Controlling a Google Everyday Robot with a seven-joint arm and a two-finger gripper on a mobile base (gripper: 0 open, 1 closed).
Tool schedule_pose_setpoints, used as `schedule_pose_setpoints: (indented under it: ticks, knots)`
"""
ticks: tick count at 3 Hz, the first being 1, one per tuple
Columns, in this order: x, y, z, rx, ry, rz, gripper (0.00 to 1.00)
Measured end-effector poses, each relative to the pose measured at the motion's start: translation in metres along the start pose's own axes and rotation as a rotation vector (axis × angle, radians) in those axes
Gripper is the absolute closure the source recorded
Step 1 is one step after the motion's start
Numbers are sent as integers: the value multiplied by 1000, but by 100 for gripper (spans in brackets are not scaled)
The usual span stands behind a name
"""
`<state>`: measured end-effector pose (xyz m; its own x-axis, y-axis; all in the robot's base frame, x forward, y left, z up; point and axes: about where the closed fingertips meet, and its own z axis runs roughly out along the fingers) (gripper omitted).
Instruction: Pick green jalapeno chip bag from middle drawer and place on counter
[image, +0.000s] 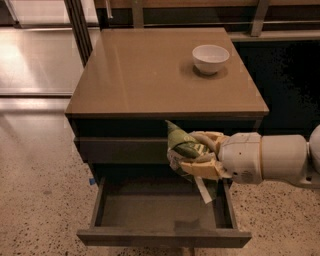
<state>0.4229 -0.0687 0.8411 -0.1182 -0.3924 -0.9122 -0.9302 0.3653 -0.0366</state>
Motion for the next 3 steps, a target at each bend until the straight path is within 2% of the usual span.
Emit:
schedule_pose_setpoints:
  ticks: [1, 3]
  knots:
    - [-6, -14, 2, 25, 3, -26, 100]
    - [-60, -70, -2, 69, 73, -135, 100]
